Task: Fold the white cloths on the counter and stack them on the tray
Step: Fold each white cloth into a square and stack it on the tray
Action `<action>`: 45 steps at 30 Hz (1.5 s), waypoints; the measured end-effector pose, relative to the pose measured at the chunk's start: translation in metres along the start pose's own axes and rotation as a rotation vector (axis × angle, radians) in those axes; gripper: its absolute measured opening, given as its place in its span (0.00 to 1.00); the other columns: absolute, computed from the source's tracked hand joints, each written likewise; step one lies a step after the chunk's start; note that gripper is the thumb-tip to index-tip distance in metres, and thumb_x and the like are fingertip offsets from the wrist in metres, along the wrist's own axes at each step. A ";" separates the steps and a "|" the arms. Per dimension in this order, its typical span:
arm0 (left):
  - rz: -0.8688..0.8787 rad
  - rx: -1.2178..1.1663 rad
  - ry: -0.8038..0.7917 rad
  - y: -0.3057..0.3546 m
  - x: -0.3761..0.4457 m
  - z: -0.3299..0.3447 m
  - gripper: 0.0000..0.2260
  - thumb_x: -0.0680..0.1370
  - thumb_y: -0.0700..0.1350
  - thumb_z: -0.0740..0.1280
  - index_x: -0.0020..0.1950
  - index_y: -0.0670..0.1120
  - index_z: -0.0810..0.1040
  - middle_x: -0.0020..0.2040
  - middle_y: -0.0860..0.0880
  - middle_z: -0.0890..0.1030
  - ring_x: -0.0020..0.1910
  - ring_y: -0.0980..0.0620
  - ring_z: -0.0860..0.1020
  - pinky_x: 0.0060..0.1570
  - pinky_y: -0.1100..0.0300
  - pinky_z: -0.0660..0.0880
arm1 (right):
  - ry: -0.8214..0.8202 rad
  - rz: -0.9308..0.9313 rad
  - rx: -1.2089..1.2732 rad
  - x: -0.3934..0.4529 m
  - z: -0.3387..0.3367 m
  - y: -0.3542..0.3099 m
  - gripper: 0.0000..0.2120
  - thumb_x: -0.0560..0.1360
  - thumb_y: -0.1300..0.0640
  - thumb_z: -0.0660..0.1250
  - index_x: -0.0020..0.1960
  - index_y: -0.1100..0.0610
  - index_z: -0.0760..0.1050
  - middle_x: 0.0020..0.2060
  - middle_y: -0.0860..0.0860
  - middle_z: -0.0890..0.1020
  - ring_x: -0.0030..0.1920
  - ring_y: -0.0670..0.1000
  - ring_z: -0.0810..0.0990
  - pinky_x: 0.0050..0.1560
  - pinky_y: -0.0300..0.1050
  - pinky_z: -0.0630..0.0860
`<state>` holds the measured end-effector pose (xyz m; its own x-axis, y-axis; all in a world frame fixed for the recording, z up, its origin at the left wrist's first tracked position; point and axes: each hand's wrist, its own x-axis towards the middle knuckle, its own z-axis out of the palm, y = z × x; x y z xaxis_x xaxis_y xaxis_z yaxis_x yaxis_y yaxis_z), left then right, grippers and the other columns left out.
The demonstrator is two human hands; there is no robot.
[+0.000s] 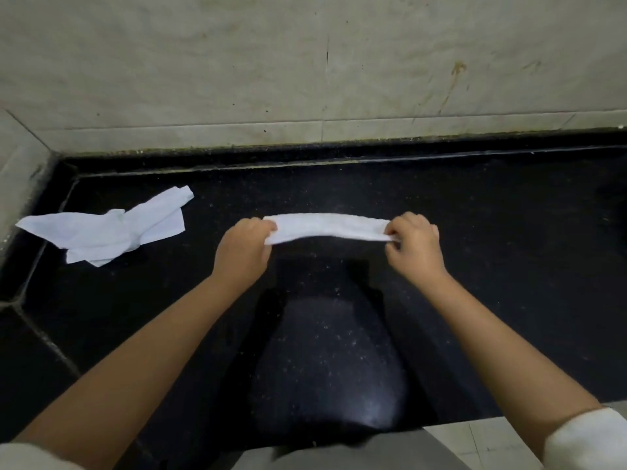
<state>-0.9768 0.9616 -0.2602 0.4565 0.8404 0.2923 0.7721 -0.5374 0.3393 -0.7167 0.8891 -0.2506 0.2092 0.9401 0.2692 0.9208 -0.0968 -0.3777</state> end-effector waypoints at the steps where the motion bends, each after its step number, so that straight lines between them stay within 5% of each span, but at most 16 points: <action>1: 0.055 0.017 -0.012 -0.005 -0.009 0.004 0.12 0.65 0.29 0.68 0.47 0.37 0.79 0.39 0.39 0.80 0.39 0.39 0.77 0.37 0.52 0.75 | 0.009 -0.040 -0.015 -0.012 0.004 0.001 0.06 0.62 0.69 0.63 0.37 0.63 0.76 0.35 0.59 0.78 0.39 0.61 0.77 0.41 0.46 0.63; 4: 0.189 0.117 -0.219 -0.018 -0.048 0.028 0.08 0.62 0.34 0.66 0.39 0.42 0.79 0.34 0.43 0.78 0.34 0.43 0.76 0.28 0.57 0.73 | -0.161 -0.115 -0.089 -0.058 0.035 0.013 0.08 0.61 0.65 0.60 0.36 0.60 0.77 0.35 0.56 0.79 0.37 0.61 0.79 0.40 0.49 0.70; 6: 0.141 0.167 -0.464 -0.023 -0.076 0.047 0.12 0.59 0.33 0.72 0.41 0.42 0.81 0.38 0.44 0.79 0.38 0.42 0.79 0.30 0.56 0.76 | -0.434 -0.044 -0.134 -0.083 0.055 0.020 0.11 0.64 0.66 0.66 0.46 0.61 0.79 0.46 0.56 0.79 0.51 0.61 0.78 0.54 0.58 0.69; 8: 0.062 0.112 -0.569 -0.029 -0.095 0.056 0.16 0.62 0.31 0.69 0.49 0.40 0.81 0.47 0.41 0.79 0.49 0.38 0.79 0.40 0.49 0.78 | -0.591 0.033 -0.136 -0.098 0.062 0.023 0.16 0.70 0.63 0.64 0.58 0.59 0.75 0.57 0.55 0.74 0.62 0.57 0.71 0.69 0.57 0.57; 10: 0.020 0.064 -0.542 -0.029 -0.095 0.056 0.15 0.65 0.32 0.67 0.51 0.39 0.80 0.53 0.40 0.78 0.55 0.36 0.76 0.47 0.45 0.76 | -0.526 0.085 -0.060 -0.099 0.063 0.022 0.16 0.73 0.63 0.62 0.60 0.60 0.75 0.59 0.55 0.74 0.63 0.56 0.70 0.71 0.55 0.54; 13: -0.070 0.047 -0.476 -0.015 -0.077 0.051 0.15 0.76 0.40 0.63 0.62 0.40 0.75 0.66 0.43 0.71 0.68 0.44 0.67 0.64 0.51 0.67 | -0.356 0.249 -0.052 -0.087 0.063 0.017 0.14 0.75 0.61 0.61 0.59 0.61 0.75 0.56 0.56 0.76 0.60 0.56 0.72 0.64 0.51 0.64; 18: -0.221 0.089 -0.427 0.005 -0.051 0.072 0.22 0.81 0.47 0.54 0.74 0.42 0.58 0.76 0.46 0.55 0.76 0.49 0.49 0.74 0.56 0.51 | -0.499 0.524 -0.275 -0.076 0.065 0.005 0.17 0.76 0.48 0.58 0.58 0.58 0.72 0.57 0.54 0.75 0.59 0.55 0.71 0.58 0.50 0.67; 24: -0.284 0.139 -0.542 0.004 -0.056 0.098 0.28 0.82 0.54 0.49 0.76 0.44 0.44 0.77 0.45 0.42 0.76 0.48 0.41 0.74 0.54 0.39 | -0.566 0.644 -0.273 -0.070 0.072 -0.012 0.14 0.77 0.53 0.56 0.55 0.59 0.74 0.56 0.54 0.78 0.57 0.54 0.74 0.57 0.48 0.66; 30: -0.280 0.145 -0.515 0.003 -0.059 0.101 0.28 0.81 0.55 0.47 0.76 0.44 0.43 0.77 0.46 0.42 0.76 0.49 0.40 0.73 0.54 0.38 | -0.602 0.713 -0.245 -0.065 0.074 -0.020 0.11 0.75 0.58 0.56 0.52 0.59 0.75 0.54 0.54 0.79 0.55 0.54 0.75 0.56 0.46 0.66; 37: -0.265 0.155 -0.474 0.000 -0.059 0.103 0.27 0.81 0.54 0.48 0.77 0.45 0.44 0.78 0.46 0.44 0.76 0.49 0.42 0.73 0.54 0.39 | -0.547 0.692 -0.319 -0.072 0.080 -0.032 0.14 0.77 0.60 0.58 0.61 0.60 0.66 0.60 0.57 0.74 0.59 0.55 0.73 0.59 0.49 0.68; 41: -0.261 0.133 -0.454 0.001 -0.061 0.104 0.27 0.81 0.53 0.49 0.77 0.44 0.47 0.78 0.46 0.45 0.76 0.49 0.43 0.74 0.54 0.40 | -0.570 0.798 -0.184 -0.073 0.079 -0.030 0.17 0.80 0.52 0.56 0.61 0.64 0.65 0.60 0.59 0.75 0.58 0.57 0.75 0.54 0.48 0.72; 45: -0.257 0.127 -0.446 0.000 -0.061 0.103 0.27 0.81 0.53 0.49 0.76 0.44 0.47 0.78 0.46 0.46 0.76 0.50 0.43 0.74 0.55 0.39 | -0.524 0.936 0.046 -0.066 0.080 -0.024 0.11 0.76 0.59 0.61 0.54 0.65 0.70 0.48 0.59 0.78 0.47 0.57 0.78 0.38 0.43 0.70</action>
<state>-0.9587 0.9174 -0.3699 0.3678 0.9072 -0.2042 0.9186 -0.3204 0.2312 -0.7788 0.8555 -0.3304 0.6477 0.5231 -0.5539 0.4527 -0.8491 -0.2724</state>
